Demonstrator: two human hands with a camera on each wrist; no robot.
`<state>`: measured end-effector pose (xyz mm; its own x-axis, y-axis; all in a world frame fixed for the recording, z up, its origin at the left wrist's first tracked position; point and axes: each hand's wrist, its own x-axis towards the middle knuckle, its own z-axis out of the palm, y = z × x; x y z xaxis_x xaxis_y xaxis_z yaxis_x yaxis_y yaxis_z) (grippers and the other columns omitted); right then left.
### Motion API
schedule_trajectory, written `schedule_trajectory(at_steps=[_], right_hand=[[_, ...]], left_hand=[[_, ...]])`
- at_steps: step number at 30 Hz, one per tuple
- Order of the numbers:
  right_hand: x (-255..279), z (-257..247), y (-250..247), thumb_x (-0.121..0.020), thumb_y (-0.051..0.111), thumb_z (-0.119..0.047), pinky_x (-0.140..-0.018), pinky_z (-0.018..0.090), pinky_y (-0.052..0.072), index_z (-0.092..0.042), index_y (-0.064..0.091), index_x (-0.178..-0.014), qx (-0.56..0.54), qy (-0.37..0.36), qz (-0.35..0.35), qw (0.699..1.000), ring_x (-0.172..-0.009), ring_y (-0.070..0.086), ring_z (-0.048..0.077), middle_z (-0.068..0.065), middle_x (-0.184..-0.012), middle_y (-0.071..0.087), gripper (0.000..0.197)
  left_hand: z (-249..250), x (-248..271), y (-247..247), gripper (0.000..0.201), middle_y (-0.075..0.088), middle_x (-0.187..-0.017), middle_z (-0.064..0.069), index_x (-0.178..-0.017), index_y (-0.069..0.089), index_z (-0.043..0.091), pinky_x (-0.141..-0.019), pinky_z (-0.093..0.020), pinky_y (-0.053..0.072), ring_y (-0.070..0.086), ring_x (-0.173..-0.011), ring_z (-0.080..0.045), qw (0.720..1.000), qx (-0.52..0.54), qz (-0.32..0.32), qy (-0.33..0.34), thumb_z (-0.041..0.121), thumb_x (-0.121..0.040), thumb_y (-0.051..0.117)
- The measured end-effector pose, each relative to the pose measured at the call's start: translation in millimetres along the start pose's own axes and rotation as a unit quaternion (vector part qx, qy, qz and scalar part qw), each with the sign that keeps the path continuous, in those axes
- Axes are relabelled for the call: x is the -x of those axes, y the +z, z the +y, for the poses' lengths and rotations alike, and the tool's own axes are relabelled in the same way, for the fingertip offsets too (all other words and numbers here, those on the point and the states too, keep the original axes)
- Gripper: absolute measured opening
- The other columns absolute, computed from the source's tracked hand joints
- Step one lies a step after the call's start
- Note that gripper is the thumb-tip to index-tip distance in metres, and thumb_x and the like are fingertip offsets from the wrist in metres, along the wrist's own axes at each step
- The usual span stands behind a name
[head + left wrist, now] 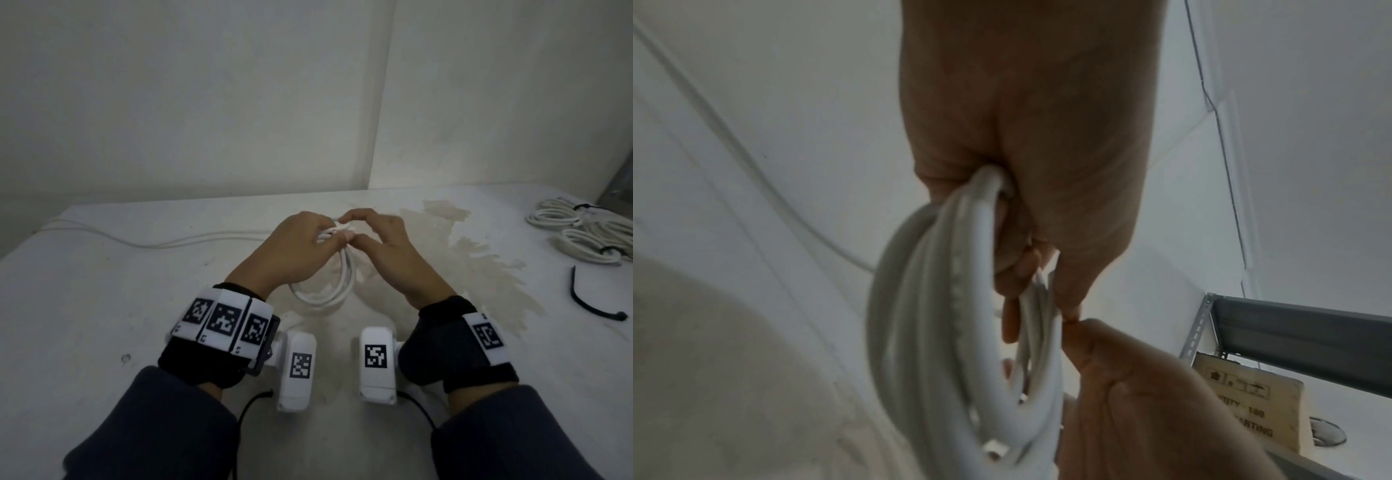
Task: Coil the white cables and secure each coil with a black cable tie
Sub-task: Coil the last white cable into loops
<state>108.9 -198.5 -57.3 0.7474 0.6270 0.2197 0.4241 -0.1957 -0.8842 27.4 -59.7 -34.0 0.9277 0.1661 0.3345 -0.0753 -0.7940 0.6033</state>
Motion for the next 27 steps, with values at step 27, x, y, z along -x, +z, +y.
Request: schedule_trajectory(at_steps=[27], right_hand=[[2, -17, 21, -0.104, 0.035, -0.023, -0.093, 0.044, 0.053, 0.000, 0.057, -0.126, -0.474, 0.095, -0.108, 0.869, -0.108, 0.065, 0.030, 0.019, -0.123, 0.064, 0.039]], left_hand=[[-4, -4, 11, 0.026, 0.063, -0.065, 0.010, -0.076, 0.065, 0.016, -0.062, -0.028, 0.050, 0.061, -0.062, -0.010, 0.910, 0.165, 0.380, -0.016, 0.035, -0.092, 0.060]])
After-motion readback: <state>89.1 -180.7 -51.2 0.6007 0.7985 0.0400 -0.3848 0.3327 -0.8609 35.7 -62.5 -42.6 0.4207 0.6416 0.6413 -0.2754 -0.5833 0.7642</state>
